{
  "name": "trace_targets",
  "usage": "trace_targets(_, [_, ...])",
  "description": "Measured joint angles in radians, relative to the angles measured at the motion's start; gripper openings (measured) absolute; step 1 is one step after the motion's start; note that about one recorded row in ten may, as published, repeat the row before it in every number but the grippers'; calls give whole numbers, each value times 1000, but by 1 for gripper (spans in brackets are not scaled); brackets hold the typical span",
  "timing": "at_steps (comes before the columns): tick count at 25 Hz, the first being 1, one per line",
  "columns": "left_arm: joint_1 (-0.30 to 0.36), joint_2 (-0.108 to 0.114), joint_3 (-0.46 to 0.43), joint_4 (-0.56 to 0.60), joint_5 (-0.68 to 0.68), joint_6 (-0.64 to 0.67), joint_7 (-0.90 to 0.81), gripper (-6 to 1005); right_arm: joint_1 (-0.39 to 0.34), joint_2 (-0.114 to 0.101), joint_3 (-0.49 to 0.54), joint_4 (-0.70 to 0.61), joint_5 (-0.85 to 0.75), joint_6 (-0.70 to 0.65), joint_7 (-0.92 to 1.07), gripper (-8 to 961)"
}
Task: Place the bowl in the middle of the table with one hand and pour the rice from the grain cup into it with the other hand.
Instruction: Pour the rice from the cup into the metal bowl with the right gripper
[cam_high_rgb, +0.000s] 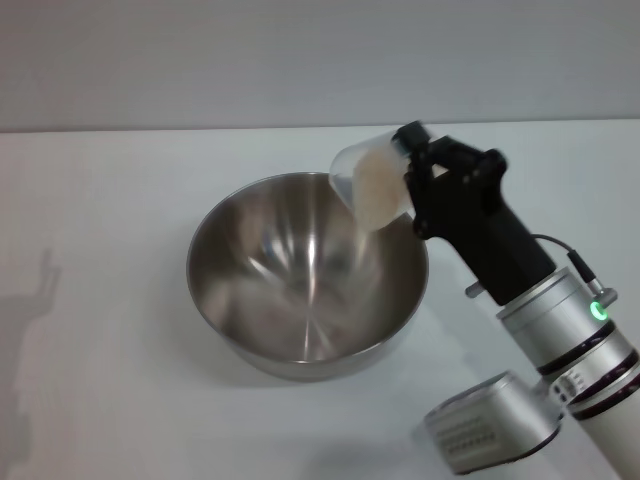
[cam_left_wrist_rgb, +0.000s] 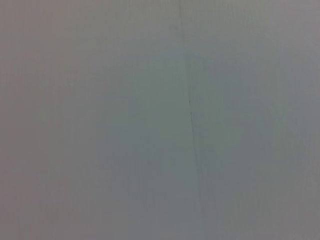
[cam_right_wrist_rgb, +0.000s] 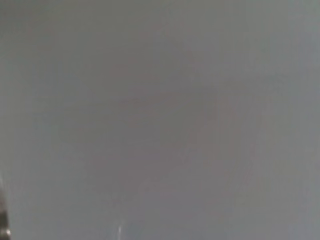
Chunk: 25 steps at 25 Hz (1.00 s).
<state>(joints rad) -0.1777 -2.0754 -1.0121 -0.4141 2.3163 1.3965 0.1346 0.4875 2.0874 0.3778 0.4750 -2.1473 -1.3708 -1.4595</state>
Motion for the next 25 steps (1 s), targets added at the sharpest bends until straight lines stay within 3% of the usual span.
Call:
trace_targets(15, [5, 0, 9, 0, 0, 2, 0, 801, -9, 3, 2, 47, -70, 67, -622, 5])
trace_targets(25, [20, 0, 15, -10, 1, 6, -1, 801, -14, 5, -22, 86, -73, 83, -890, 4])
